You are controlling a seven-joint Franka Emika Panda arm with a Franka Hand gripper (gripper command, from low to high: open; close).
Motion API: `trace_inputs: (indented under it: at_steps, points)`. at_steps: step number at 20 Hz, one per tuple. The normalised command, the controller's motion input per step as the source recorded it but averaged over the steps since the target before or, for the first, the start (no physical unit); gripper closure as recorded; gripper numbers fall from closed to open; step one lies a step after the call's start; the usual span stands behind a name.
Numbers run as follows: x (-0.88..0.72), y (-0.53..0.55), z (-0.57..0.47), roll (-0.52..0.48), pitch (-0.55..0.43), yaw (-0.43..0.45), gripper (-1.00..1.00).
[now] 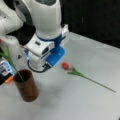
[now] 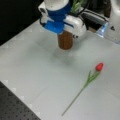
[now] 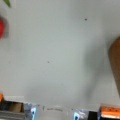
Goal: Flower insertion into a vase
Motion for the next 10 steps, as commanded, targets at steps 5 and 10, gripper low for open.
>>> trace_inputs:
  at_steps: [5, 10]
  points:
    - [-0.07, 0.73, -0.18, -0.029, -0.27, -0.051, -1.0]
    - [0.03, 0.64, -0.22, -0.01, -0.226, -0.054, -1.0]
